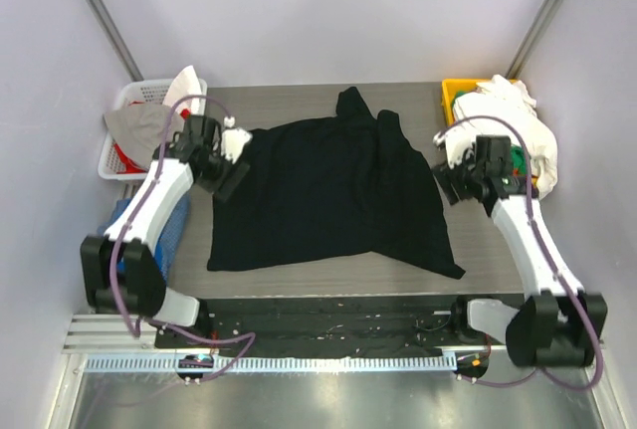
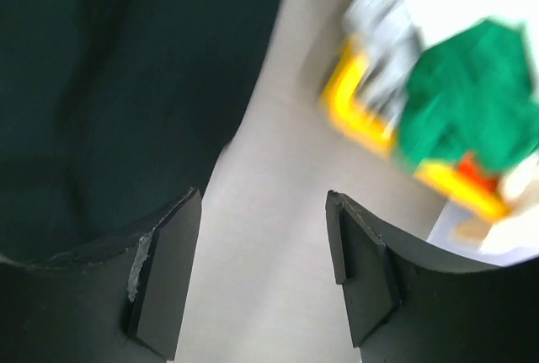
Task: Fold and stack the t-shirts
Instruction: Flatten out the tshirt
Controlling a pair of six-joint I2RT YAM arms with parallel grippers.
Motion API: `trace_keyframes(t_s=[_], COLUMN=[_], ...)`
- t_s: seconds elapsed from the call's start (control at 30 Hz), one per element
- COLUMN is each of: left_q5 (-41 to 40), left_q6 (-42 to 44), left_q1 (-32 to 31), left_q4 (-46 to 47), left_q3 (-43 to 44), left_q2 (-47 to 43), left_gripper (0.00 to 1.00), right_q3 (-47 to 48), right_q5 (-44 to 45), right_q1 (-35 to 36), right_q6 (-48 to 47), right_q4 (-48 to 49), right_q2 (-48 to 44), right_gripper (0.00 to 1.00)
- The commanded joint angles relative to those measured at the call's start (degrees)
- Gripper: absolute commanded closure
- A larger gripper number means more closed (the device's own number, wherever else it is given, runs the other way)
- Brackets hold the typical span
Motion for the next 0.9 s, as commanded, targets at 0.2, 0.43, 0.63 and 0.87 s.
trace_keyframes(t_s=[0.2,0.43,0.63,0.87], left_q5=[-1.1,-1.0,-2.5,-5.5], left_q6=[-8.4,-7.9,-5.7,-3.9], left_q1=[-0.2,-1.1,-2.2,-2.8], left_q4=[14.8,17.4,19.1,19.3], left_q3=[23.2,27.7,28.0,28.3], left_q2=[25.2,31.8,34.5,35.8], left_gripper=[0.21,0.20,0.19,0.19], right_q3=[26.4,41.3,48.4,51.1], right_q5=[3.7,2.2,-2.2,-8.1], right_q1=[0.3,1.3,4.0,4.9], right_q6=[11.3,12.2,13.0,14.2], right_q4=[29.5,29.4,28.0,26.7], right_q2=[33.0,49.3,58.7,64.5], right_gripper=[0.32,0.31,0.31,0.37])
